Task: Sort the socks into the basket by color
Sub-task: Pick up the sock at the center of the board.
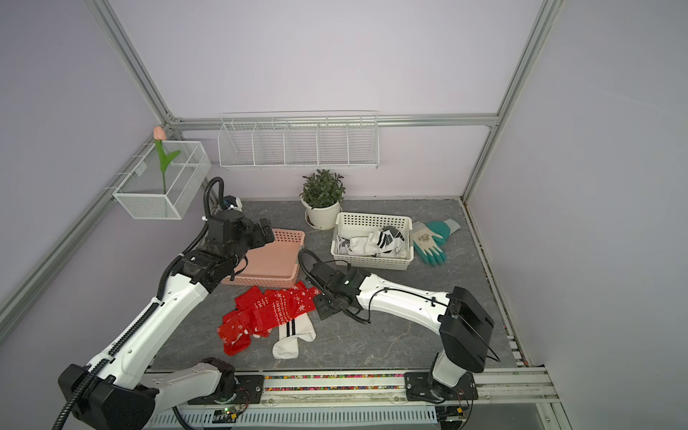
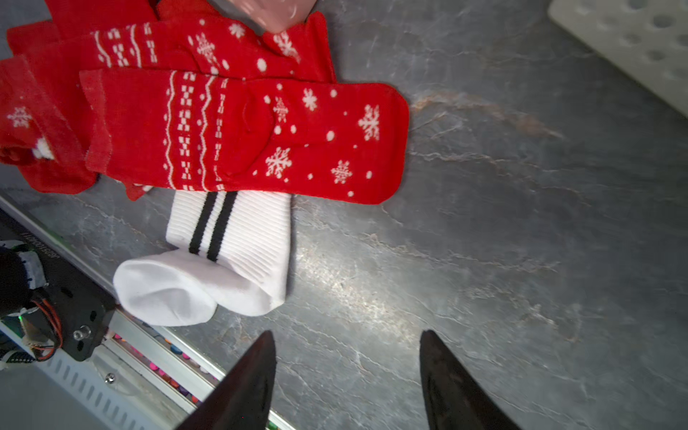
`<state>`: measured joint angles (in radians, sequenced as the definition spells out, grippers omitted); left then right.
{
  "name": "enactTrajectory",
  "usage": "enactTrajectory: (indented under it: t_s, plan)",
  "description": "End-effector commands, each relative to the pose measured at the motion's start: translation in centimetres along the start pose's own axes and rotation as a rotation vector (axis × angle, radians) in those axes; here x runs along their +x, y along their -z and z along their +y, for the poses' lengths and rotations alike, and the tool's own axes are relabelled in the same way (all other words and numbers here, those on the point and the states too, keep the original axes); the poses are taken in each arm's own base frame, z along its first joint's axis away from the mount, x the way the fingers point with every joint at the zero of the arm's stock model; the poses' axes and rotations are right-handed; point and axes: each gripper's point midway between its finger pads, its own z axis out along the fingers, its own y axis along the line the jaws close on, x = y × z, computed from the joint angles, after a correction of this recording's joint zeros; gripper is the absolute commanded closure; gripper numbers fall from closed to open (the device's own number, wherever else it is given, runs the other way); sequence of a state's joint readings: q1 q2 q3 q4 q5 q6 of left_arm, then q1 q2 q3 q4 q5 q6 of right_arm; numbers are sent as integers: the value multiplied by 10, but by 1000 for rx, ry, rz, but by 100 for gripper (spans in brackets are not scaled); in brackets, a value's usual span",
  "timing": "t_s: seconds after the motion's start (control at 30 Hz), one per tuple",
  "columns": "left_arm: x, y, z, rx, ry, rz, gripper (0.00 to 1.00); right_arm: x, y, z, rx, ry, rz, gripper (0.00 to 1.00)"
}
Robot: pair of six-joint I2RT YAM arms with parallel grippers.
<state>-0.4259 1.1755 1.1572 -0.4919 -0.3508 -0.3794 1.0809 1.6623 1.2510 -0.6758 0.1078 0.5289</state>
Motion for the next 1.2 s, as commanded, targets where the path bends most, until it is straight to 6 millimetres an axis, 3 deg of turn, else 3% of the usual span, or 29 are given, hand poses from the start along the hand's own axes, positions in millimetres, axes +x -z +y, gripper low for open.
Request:
enactTrajectory:
  t_s: [0.0, 0.37, 1.17]
  plan:
    - [0, 0, 4, -27, -16, -4, 1, 0, -12, 16, -34, -35, 23, 38]
    - [-1, 1, 7, -37, -13, -11, 1, 20, -39, 43, -37, -7, 141, 46]
    - [-1, 1, 7, -39, -8, -17, 1, 46, -84, 53, -33, 5, 310, 57]
